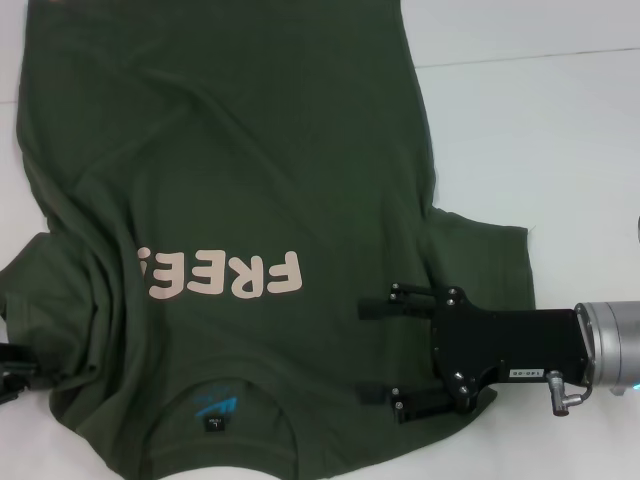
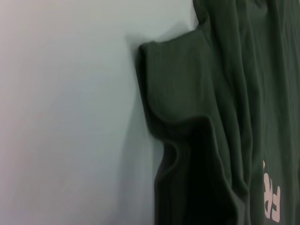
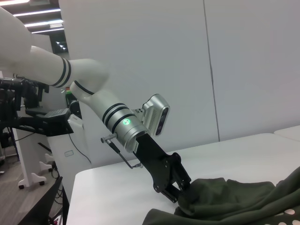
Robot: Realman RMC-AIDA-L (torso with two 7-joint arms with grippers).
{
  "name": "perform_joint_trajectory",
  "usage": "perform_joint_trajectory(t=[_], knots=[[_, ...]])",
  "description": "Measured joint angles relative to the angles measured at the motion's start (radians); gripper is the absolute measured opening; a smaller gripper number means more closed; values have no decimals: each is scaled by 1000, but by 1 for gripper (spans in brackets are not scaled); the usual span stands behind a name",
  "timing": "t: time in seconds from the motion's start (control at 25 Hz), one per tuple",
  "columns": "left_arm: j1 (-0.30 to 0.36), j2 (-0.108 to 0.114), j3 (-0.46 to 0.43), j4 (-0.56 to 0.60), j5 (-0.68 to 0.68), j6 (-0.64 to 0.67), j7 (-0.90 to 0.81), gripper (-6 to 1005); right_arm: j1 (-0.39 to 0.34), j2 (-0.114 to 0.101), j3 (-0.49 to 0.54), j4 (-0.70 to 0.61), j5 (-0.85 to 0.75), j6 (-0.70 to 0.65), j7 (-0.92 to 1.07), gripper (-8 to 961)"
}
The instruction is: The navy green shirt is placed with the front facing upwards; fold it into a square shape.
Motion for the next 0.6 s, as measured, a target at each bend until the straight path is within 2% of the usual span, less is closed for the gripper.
perform_joint_trajectory(t=[0.52,0.6], knots=[[3,25,-22,-4,-11,46,4,0,4,0,1,0,1,0,0,928],[-4,26,-31,-5,-13,63,11,0,4,0,1,0,1,0,0,928]])
